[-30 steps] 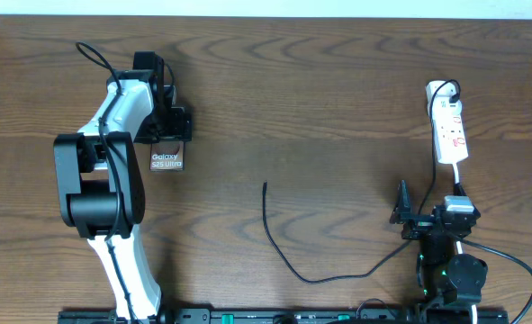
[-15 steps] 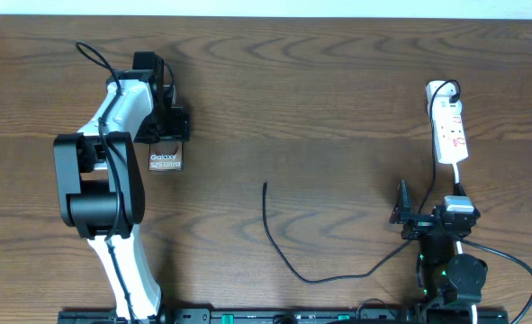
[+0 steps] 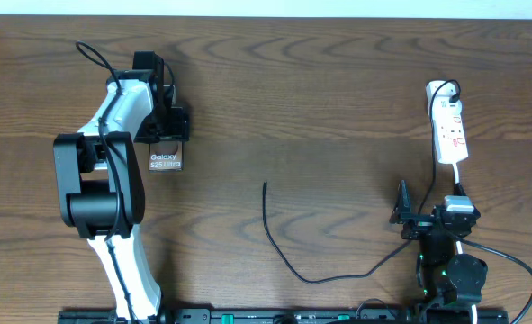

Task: Plug charger to phone and switch on socket
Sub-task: 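Close the left gripper on the phone's sides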

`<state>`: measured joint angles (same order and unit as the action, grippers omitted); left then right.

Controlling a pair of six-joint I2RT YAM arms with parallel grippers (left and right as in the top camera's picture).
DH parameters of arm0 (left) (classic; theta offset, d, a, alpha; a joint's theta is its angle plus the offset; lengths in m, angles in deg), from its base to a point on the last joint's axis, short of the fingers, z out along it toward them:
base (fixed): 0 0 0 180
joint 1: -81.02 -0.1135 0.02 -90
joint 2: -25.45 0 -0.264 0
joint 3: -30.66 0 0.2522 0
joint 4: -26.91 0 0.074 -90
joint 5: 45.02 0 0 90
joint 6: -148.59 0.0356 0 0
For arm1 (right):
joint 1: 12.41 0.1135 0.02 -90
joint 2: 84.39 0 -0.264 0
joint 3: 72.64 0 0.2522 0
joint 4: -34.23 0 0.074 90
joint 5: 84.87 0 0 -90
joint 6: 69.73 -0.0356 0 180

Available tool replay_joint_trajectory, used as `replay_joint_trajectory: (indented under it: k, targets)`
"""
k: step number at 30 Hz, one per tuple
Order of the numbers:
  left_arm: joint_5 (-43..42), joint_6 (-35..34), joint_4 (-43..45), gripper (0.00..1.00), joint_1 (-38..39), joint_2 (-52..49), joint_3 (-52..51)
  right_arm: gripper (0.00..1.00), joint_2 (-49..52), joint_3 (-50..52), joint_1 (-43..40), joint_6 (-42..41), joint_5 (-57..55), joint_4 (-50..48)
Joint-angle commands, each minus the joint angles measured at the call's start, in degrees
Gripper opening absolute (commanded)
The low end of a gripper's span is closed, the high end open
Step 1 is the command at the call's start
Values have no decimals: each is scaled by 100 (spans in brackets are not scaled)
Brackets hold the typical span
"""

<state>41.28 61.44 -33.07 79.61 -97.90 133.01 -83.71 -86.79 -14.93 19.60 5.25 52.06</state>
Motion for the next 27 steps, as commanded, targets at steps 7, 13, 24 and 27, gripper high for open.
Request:
replay_joint_trajectory:
  k: [7,13,24,27]
  targets:
    - [-205,-9,-20,72,9,-205,-31,99,-31,4,37,-57,-61,26]
    - [-205,-9,-20,71,9,-205,-31,99,-31,4,37,-57,-61,26]
    - [-205,-9,-24,56,9,-205,-31,99,-31,4,37,-57,-61,26]
    - [-205,-9,-35,45,9,-205,-31,99,-31,4,37,-57,-61,26]
